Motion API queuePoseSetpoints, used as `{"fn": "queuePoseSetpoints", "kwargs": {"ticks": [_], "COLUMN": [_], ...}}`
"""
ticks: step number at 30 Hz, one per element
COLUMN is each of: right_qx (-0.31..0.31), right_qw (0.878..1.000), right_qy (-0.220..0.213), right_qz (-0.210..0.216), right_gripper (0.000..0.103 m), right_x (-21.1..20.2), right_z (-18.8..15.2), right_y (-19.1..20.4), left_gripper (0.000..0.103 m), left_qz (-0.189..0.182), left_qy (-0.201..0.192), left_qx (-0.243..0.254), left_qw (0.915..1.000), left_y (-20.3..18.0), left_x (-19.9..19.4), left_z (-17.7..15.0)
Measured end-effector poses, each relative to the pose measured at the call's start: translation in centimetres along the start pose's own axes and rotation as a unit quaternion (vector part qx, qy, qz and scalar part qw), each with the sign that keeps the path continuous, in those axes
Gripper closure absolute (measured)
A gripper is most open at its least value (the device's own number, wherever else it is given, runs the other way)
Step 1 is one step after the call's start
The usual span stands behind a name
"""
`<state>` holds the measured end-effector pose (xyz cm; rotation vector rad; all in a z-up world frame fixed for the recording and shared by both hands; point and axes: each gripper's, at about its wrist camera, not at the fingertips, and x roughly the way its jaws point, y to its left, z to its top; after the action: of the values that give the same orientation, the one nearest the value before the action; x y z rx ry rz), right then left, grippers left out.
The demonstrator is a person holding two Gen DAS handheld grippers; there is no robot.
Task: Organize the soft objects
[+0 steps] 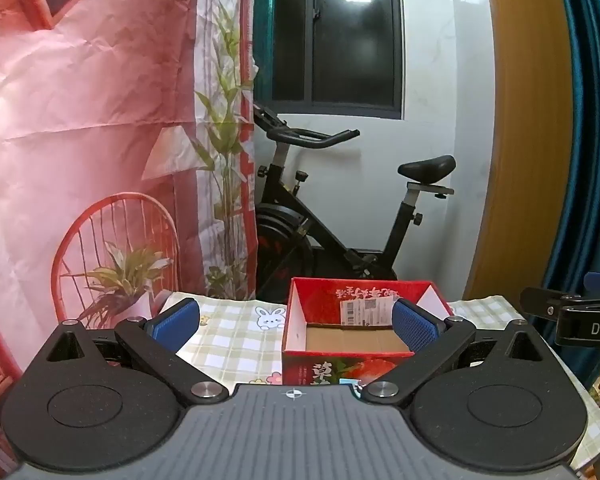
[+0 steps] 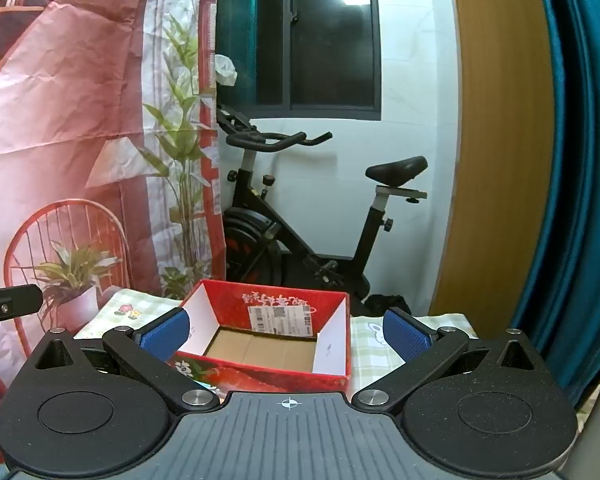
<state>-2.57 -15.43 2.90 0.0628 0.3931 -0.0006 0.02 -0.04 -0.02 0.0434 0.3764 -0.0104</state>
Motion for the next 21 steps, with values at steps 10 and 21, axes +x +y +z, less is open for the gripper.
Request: {"fn": "queuePoseSetpoints", "kwargs": {"ticks": [10,21], "right_qx": [-0.002,-0.001], "right_qw": [1.000,1.000], "right_qy": [0.000,0.002], "right_qz": [0.000,0.000], "right_gripper": [0.000,0.000], "right_x": [-0.15,0.07], "right_z": [-0.09,0.11], "right_y": [0.15,-0.02], "left_gripper": [0.000,0.000], "left_qz": [0.011,0.022], "left_qy": [0.002,-0.002], "left_qx": [-0.014,-0.012], "left_qw": [0.9998,0.9997], "left_y": [0.11,0.15], "left_x": [0.29,0.33], "left_z": [-0.61,-0.06]}}
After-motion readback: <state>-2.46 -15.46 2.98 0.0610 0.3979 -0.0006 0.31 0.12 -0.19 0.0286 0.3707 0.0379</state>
